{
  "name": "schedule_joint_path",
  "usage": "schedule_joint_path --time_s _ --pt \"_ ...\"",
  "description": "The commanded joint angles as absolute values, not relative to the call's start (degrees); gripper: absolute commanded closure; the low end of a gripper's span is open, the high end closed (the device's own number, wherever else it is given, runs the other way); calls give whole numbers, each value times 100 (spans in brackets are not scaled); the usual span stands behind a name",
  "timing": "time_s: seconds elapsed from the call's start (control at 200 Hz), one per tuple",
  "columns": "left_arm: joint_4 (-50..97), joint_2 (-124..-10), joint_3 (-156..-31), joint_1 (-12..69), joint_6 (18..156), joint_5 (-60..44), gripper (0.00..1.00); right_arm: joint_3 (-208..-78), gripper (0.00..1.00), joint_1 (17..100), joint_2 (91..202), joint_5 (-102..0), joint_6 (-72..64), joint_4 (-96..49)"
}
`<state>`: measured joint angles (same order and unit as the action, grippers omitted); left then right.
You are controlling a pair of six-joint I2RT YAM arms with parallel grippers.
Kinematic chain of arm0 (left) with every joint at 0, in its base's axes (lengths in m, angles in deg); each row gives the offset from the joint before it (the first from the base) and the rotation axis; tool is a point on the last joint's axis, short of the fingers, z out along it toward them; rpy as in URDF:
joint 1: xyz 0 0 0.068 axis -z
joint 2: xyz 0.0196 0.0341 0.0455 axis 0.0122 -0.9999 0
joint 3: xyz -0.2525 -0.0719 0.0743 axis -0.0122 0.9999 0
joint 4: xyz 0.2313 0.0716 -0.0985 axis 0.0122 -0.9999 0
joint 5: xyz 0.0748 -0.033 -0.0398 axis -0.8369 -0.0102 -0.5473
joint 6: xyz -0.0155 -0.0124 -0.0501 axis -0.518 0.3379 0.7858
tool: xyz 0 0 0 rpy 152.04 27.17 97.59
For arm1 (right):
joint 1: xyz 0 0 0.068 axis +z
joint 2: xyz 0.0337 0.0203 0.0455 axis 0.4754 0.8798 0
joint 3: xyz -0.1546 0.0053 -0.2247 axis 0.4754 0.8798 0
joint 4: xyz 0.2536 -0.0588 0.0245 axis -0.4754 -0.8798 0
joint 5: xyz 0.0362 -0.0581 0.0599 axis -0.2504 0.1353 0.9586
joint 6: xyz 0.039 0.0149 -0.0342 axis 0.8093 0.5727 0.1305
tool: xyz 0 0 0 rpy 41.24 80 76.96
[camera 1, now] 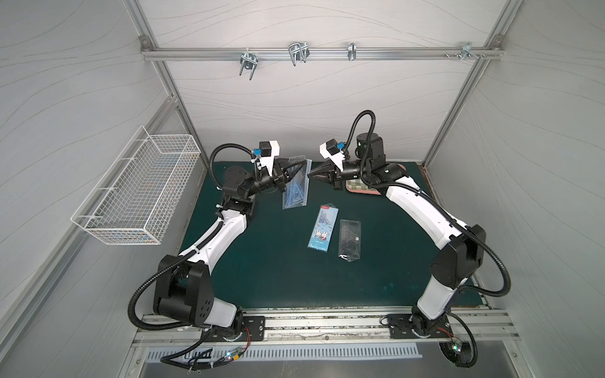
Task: Open the ruler set and take out the ruler
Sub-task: Open the ruler set bag.
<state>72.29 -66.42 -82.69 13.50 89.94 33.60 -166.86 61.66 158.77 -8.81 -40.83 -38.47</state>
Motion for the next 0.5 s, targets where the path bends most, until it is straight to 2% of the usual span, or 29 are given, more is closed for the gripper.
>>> schedule_joint_path --time_s 0.0,0.495 --pt "8401 -6526 -8605 1345 9137 2948 100 -16595 100 6241 15925 -945 -4127 -4358" --pt "8577 -6435 -8856 1310 9310 2833 100 -16486 100 6266 15967 -975 -4109 -4310"
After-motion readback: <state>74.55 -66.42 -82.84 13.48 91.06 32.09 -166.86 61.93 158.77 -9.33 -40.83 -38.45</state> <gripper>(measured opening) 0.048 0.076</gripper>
